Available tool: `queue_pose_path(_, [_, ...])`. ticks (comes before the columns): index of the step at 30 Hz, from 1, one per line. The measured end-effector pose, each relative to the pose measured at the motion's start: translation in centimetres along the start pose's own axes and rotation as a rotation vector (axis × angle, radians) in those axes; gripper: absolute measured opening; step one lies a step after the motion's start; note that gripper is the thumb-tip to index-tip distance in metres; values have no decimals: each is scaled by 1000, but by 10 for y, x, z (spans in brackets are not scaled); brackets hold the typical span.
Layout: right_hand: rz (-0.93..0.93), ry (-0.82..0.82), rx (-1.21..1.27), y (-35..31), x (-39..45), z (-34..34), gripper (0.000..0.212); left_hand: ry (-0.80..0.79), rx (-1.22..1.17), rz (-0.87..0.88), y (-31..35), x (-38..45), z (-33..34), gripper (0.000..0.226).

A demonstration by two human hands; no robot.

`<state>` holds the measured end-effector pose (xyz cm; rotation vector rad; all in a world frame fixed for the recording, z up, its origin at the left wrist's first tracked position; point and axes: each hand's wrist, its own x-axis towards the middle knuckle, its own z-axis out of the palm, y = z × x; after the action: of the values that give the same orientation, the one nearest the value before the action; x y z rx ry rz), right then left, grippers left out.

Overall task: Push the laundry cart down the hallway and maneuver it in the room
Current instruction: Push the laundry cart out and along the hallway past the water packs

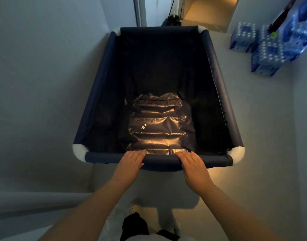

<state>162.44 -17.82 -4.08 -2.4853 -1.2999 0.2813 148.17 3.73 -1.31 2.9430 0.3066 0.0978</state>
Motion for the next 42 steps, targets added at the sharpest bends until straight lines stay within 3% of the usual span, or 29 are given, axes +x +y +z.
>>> queue_pose_path(6, [30,33,25,-19,-37,10,58,-15,-31,29,4,-35,9,48])
queue_pose_path(13, [113,90,10,-42,-68,19,43,6,-38,149,-2,-64,16,50])
queue_pose_path(21, [313,250,-28,-88,-71,39,26,-152,-115,242,-31,-70,15,46])
queue_pose_path(31, [551,249,-30,-164,-117,59,28,-249,-140,439,-55,-117,12,58])
queue_pose_path(37, [612,292,-50,-213,-154,88,26,-249,-77,527,-74,-156,9,55])
queue_pose_path(42, [648,365,-61,-253,-166,107,37,-242,-43,633,-98,-167,4,54])
